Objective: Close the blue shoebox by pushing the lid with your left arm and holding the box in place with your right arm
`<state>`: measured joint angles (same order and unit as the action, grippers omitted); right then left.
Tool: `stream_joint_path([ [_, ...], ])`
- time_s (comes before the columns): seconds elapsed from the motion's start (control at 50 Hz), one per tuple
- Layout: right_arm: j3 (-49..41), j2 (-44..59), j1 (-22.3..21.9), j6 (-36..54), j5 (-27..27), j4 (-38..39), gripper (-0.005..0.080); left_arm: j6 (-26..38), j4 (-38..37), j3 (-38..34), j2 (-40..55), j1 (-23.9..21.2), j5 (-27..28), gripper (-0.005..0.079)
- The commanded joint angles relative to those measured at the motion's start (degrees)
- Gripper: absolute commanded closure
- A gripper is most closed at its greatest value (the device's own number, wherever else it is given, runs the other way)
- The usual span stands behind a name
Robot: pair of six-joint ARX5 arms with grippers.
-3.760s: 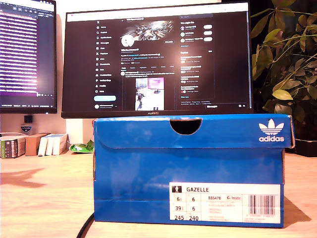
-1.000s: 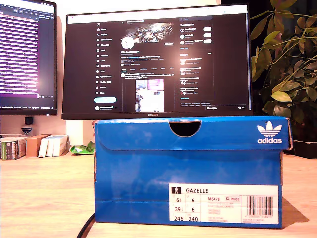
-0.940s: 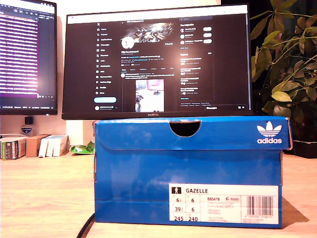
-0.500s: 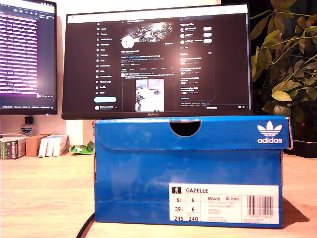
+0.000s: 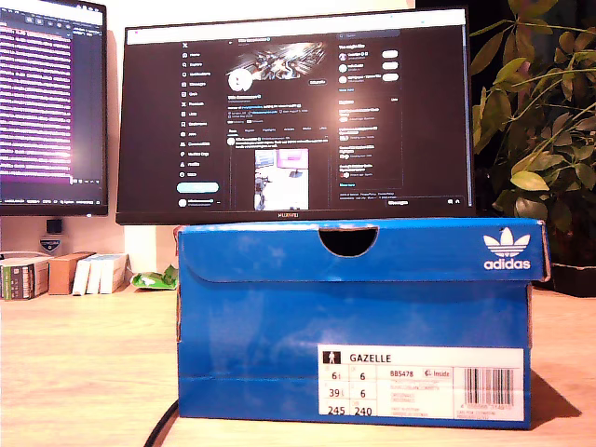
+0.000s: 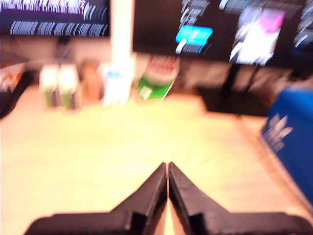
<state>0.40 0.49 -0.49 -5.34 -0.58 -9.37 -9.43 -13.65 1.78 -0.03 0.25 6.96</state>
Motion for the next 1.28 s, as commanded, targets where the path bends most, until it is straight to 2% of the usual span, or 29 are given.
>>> stream_joint_path([
  [0.0, -0.2, -0.07, 0.74, -0.48, -0.04, -0.35, 0.0764, 0.42, -1.86, -0.55, -0.42, -0.04, -1.38, 0.0761],
  [0.1, -0.2, -0.04, 0.85, -3.04, -0.04, -0.37, 0.0764, 0.35, -5.29, -0.55, -0.35, -0.04, -2.56, 0.0761],
  [0.36, -0.17, 0.2, 0.85, -3.15, -1.64, -0.31, 0.0764, -0.7, -5.49, -0.48, -0.35, -0.11, -2.29, 0.0761],
  [0.54, -0.17, 0.2, 0.83, -1.22, -2.71, -0.26, 0.0764, -0.66, -5.42, -0.48, -0.35, -0.11, -2.36, 0.0761],
  [0.58, -0.17, 0.2, 0.79, 1.25, -4.09, -0.31, 0.0764, -0.66, -5.4, -0.48, -0.35, -0.11, -2.34, 0.0761],
  [0.6, -0.17, 0.2, 0.79, 5.25, -4.94, -0.33, 0.0764, -0.66, -5.4, -0.48, -0.35, -0.11, -2.32, 0.0761],
  [0.68, -0.17, 0.2, 0.79, 8.52, -6.47, -0.33, 0.0764, -0.66, -5.4, -0.48, -0.35, -0.11, -2.34, 0.0761],
  [1.26, -0.17, 0.2, 0.81, 8.37, -6.36, -0.28, 0.0764, -0.66, -5.4, -0.48, -0.35, -0.11, -2.34, 0.0761],
])
